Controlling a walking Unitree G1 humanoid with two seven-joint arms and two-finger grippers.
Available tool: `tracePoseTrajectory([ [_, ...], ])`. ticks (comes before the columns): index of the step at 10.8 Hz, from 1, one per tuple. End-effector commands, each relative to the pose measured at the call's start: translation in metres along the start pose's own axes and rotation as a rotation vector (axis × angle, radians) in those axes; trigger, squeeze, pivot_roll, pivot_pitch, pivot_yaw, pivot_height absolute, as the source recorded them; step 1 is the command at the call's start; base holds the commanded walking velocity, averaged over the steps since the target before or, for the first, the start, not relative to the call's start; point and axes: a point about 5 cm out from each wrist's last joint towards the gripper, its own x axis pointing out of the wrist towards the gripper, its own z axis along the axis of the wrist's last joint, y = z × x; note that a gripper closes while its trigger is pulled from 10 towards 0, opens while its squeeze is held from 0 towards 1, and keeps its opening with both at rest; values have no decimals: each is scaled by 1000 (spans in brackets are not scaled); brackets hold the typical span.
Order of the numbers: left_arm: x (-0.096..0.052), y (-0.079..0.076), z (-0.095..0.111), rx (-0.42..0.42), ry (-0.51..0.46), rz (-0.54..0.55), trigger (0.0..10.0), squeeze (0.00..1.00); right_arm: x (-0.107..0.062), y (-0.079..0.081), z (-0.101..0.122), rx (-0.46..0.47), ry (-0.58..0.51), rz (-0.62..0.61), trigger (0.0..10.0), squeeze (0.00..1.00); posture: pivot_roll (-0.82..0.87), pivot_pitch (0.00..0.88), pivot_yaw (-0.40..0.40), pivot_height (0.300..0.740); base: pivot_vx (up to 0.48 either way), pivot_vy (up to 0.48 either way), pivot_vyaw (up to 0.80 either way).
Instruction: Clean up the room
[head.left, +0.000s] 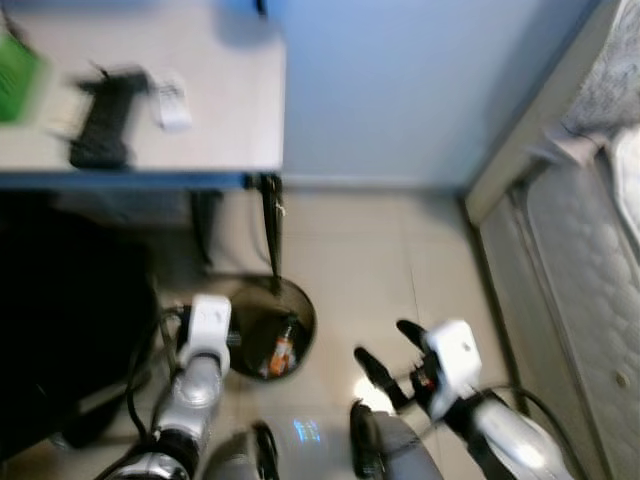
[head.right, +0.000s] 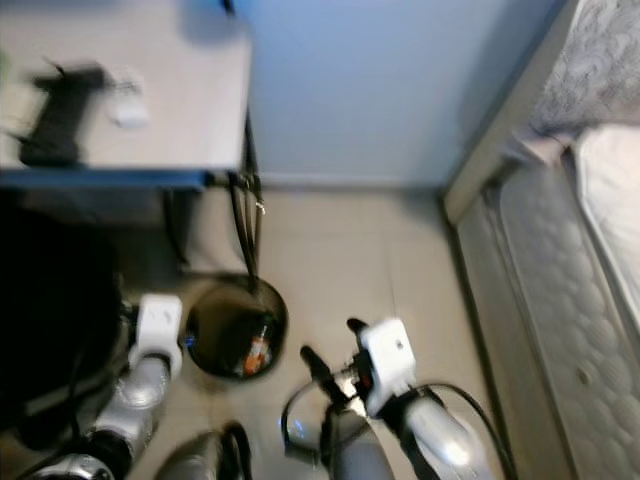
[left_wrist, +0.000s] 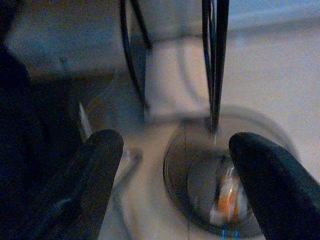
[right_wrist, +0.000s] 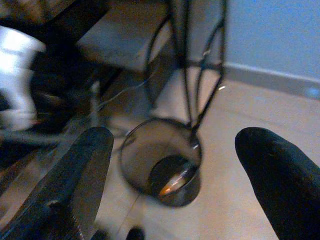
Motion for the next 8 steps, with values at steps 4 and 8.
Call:
tracePoseTrajectory([
  [4,-14,5,67,-82,-264,-82,10000,0,37,-38,12,18,-127,-243,10000,0,-101,0,78,740,0,0,0],
  [8,-53,-10,96,-155,-345,-256,10000,0,35,-60,23,-35,-206,-277,10000,0,-65,0,32,740,0,0,0],
])
